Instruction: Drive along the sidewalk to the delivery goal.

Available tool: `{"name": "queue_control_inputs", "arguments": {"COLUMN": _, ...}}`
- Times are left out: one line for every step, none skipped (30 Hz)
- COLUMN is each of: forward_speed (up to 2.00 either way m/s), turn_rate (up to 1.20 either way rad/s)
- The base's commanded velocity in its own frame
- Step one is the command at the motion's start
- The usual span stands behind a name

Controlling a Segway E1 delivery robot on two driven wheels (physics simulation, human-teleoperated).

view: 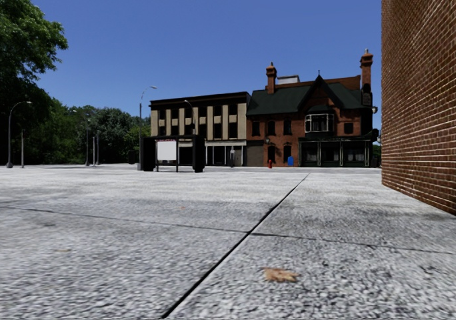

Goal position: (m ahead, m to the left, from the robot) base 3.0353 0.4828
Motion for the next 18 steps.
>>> {"name": "queue_control_inputs", "arguments": {"forward_speed": 2.0, "turn_rate": 0.0}}
{"name": "queue_control_inputs", "arguments": {"forward_speed": 2.0, "turn_rate": 0.0}}
{"name": "queue_control_inputs", "arguments": {"forward_speed": 2.0, "turn_rate": 0.0}}
{"name": "queue_control_inputs", "arguments": {"forward_speed": 2.0, "turn_rate": 0.0}}
{"name": "queue_control_inputs", "arguments": {"forward_speed": 2.0, "turn_rate": 0.0}}
{"name": "queue_control_inputs", "arguments": {"forward_speed": 2.0, "turn_rate": 0.0}}
{"name": "queue_control_inputs", "arguments": {"forward_speed": 2.0, "turn_rate": 0.0}}
{"name": "queue_control_inputs", "arguments": {"forward_speed": 2.0, "turn_rate": 0.08}}
{"name": "queue_control_inputs", "arguments": {"forward_speed": 2.0, "turn_rate": 0.14}}
{"name": "queue_control_inputs", "arguments": {"forward_speed": 2.0, "turn_rate": 0.14}}
{"name": "queue_control_inputs", "arguments": {"forward_speed": 2.0, "turn_rate": 0.17}}
{"name": "queue_control_inputs", "arguments": {"forward_speed": 2.0, "turn_rate": 0.2}}
{"name": "queue_control_inputs", "arguments": {"forward_speed": 2.0, "turn_rate": 0.2}}
{"name": "queue_control_inputs", "arguments": {"forward_speed": 2.0, "turn_rate": 0.21}}
{"name": "queue_control_inputs", "arguments": {"forward_speed": 2.0, "turn_rate": 0.22}}
{"name": "queue_control_inputs", "arguments": {"forward_speed": 2.0, "turn_rate": 0.24}}
{"name": "queue_control_inputs", "arguments": {"forward_speed": 2.0, "turn_rate": 0.24}}
{"name": "queue_control_inputs", "arguments": {"forward_speed": 2.0, "turn_rate": 0.26}}
